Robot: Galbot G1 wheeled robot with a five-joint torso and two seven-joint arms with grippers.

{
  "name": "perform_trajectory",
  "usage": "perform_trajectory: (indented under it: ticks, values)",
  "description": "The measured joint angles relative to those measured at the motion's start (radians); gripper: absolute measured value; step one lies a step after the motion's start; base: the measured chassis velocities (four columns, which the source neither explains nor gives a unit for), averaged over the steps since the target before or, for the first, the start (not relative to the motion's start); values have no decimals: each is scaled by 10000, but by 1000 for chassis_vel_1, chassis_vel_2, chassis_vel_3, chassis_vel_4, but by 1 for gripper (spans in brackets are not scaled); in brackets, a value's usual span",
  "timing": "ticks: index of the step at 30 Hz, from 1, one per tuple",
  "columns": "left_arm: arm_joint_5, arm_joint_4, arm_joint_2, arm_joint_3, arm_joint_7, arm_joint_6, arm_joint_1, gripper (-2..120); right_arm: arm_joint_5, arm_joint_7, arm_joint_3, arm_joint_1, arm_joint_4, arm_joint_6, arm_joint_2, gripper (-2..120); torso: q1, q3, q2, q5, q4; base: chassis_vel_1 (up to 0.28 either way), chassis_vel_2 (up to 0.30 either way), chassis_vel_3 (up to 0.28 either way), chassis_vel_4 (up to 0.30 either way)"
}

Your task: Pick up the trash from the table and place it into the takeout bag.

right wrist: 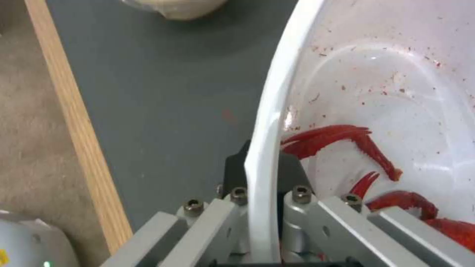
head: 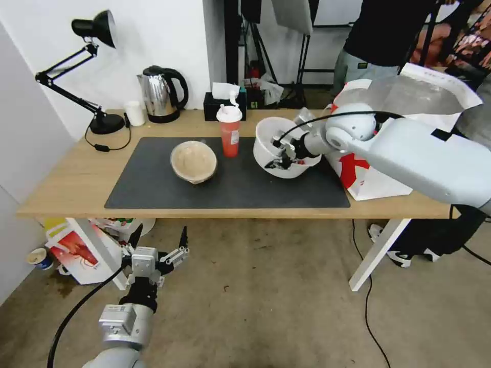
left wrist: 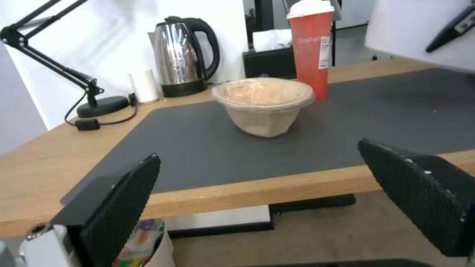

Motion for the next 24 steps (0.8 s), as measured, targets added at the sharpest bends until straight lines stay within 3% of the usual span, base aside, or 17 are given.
perform_trajectory:
  ticks: [24]
  values:
    - [0,0,0,0,0,0,0,100,425,-71,70,1230,-678,12,1038,0,0,0,0,-1,0,0,0,0,0]
